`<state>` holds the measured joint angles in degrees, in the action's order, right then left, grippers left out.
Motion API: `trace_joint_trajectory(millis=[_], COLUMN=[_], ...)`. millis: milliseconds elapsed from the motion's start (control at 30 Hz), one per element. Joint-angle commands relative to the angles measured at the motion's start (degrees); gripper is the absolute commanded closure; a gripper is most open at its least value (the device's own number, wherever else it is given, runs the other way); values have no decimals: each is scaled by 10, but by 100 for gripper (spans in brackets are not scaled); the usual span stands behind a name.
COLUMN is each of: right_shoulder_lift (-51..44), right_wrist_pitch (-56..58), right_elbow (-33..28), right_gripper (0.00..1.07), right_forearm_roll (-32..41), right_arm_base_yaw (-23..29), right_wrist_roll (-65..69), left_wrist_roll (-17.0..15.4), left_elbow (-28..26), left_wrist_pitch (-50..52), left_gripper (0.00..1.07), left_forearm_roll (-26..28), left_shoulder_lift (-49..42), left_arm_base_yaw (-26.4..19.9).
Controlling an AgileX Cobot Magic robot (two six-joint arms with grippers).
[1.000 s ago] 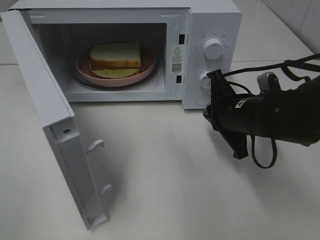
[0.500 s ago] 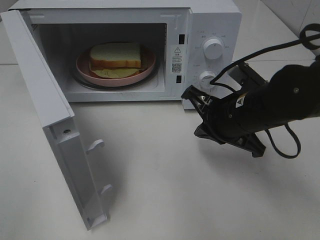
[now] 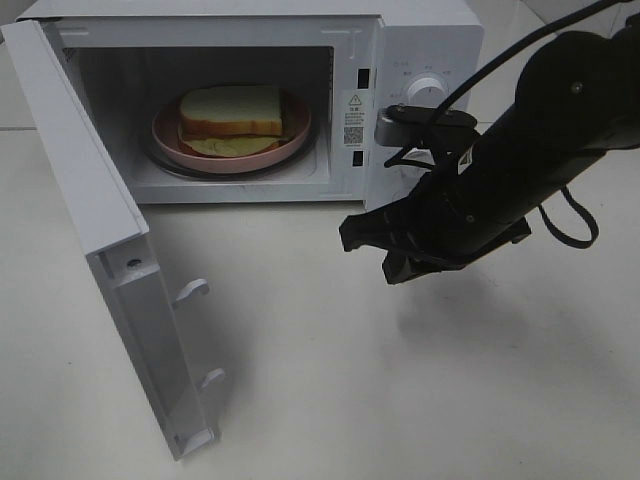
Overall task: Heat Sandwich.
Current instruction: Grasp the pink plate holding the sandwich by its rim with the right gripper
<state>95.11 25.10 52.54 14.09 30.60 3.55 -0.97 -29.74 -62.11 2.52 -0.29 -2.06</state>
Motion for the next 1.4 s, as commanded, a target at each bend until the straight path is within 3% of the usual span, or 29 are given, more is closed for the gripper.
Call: trace_joint_trajectory(millis=[33, 233, 367, 600, 900, 1000, 1033, 1067, 1133, 1167, 1200, 1233, 1333, 1400], right_shoulder_lift=[-5, -5, -5, -5, -5, -5, -5, -5, -5, -5, -5, -5, -5, -5], right_wrist_pitch=[52, 87, 127, 141, 138, 125, 108, 108, 96, 92, 90, 90, 90, 90], right_elbow=[14, 17, 17, 17, 17, 17, 17, 17, 17, 17, 17, 17, 17, 19], right_gripper=[101, 100, 100, 98, 92, 76, 64, 64, 51, 43, 27, 27, 8, 7], right_forearm_roll=[-6, -7, -8, -36, -111, -141, -144, -144, -148, -148, -148, -148, -160, -163], right_arm_base_yaw=[0, 0, 0, 0, 1, 1, 2, 2, 2, 2, 2, 2, 2, 2], right_wrist_roll=[-115, -273, -486, -720, -782, -748, -721, -721, -697, -688, -681, -681, -681, -681], left_wrist_roll=[1, 1, 1, 1, 1, 1, 1, 1, 1, 1, 1, 1, 1, 1], left_elbow=[1, 1, 1, 1, 1, 1, 1, 1, 1, 1, 1, 1, 1, 1], left_wrist_pitch=[8, 8, 8, 8, 8, 8, 8, 8, 8, 8, 8, 8, 8, 8], left_gripper=[9, 9, 9, 9, 9, 9, 9, 9, 9, 9, 9, 9, 9, 9], left_forearm_roll=[0, 0, 0, 0, 0, 0, 0, 0, 0, 0, 0, 0, 0, 0], left_shoulder_lift=[-9, -9, -9, -9, -9, -9, -9, -9, -9, -9, -9, -9, -9, -9], left_arm_base_yaw=[1, 1, 1, 1, 1, 1, 1, 1, 1, 1, 1, 1, 1, 1])
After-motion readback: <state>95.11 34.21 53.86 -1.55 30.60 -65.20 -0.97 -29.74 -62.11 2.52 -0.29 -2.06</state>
